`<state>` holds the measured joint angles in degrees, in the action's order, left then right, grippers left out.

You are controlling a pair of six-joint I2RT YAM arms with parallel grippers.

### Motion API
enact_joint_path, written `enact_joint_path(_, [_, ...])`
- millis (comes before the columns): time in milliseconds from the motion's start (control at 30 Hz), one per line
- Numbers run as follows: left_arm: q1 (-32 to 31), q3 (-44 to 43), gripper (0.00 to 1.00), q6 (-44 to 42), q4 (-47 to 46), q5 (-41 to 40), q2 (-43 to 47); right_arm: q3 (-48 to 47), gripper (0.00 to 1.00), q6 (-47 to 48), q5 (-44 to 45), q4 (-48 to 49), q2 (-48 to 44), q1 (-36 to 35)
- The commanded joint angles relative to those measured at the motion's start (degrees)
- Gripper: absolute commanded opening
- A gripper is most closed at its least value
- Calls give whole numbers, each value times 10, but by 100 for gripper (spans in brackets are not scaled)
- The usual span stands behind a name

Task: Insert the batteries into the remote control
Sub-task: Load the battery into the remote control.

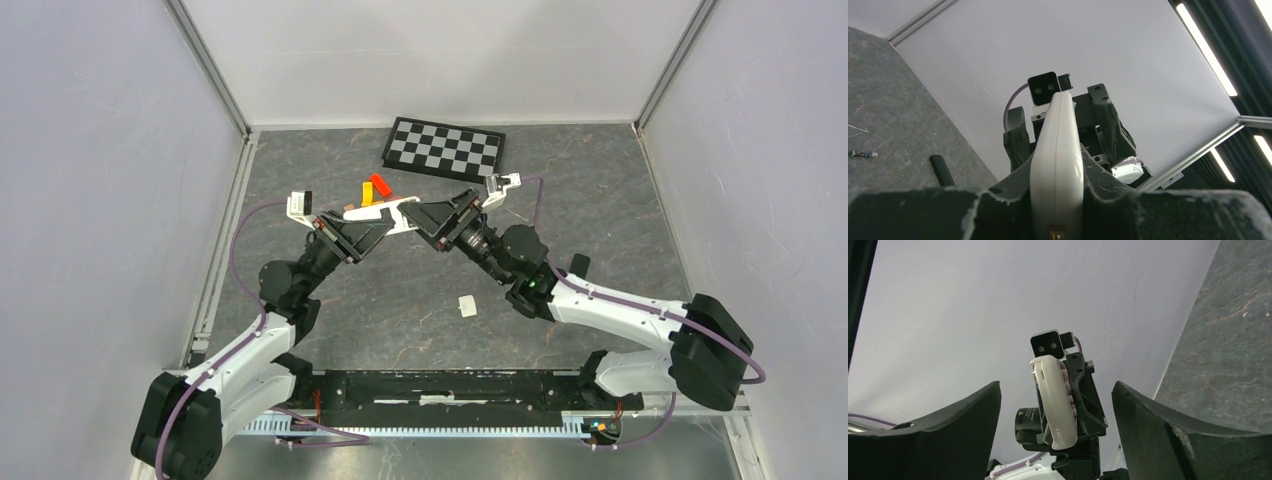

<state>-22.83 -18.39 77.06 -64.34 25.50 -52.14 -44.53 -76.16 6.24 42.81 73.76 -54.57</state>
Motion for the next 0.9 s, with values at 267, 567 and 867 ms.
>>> enact_joint_path(267, [3, -16, 2, 21, 5, -19, 0, 13, 76, 86, -4, 6, -45, 16])
enact_joint_path(567, [3, -20, 2, 16, 2, -9, 1, -12, 53, 89, -34, -17, -11, 20])
enact_joint_path(867, [3, -22, 2, 3, 11, -6, 12, -7, 14, 79, -36, -27, -7, 22])
